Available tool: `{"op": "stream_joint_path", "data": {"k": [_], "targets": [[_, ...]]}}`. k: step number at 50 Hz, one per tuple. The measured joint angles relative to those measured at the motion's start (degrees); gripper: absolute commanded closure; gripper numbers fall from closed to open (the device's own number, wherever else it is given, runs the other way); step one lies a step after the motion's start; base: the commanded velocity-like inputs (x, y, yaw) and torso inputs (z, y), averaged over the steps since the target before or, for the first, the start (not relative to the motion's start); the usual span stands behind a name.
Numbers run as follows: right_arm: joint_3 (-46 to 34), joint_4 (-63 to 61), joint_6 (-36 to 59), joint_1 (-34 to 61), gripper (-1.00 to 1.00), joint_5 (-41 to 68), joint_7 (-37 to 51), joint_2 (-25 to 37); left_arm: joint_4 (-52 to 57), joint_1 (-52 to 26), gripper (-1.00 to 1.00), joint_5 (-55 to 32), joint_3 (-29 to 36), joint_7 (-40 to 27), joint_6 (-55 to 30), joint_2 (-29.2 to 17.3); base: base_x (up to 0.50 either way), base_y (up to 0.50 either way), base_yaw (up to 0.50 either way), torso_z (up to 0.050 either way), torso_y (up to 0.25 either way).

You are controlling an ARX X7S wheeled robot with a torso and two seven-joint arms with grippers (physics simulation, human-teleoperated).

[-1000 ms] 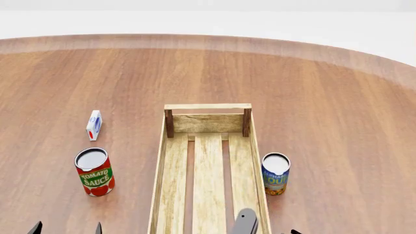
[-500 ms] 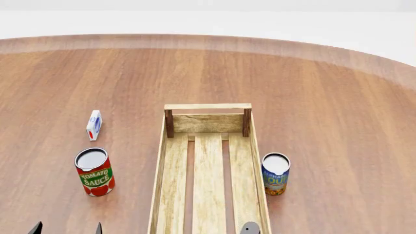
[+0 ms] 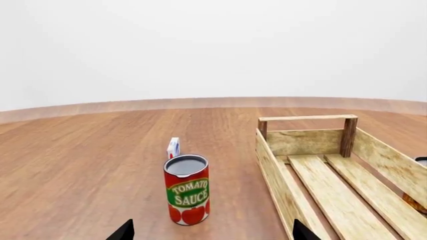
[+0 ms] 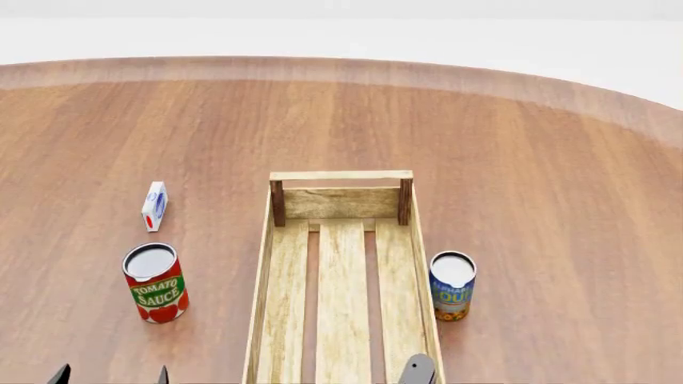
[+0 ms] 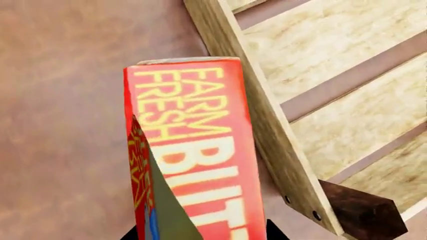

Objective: Pick up the butter and put it in the tray.

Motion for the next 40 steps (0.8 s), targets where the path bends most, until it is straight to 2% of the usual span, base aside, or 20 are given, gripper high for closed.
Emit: {"op": "stream_joint_path", "data": {"k": [10, 25, 40], "targets": [[0.5, -4.9, 1.7, -1.5, 1.00, 0.8, 2.3, 1.1, 0.0, -0.1, -1.00, -0.1, 0.3, -0.2, 0.1, -0.2, 0.00, 0.00, 0.00, 0.000, 0.000], [2.7, -22.1, 13.9, -0.6, 1.00, 7.6, 7.2, 3.6, 0.1, -0.2, -1.00, -0.7, 0.5, -0.5, 0.1, -0.5, 0.00, 0.00, 0.00, 0.000, 0.000], [15.6, -31.9, 25.4, 4.7, 1.00, 19.0, 11.6, 7.4, 0.2, -0.2, -1.00, -1.2, 0.6, -0.7, 0.3, -0.7, 0.00, 0.00, 0.00, 0.000, 0.000]]}}
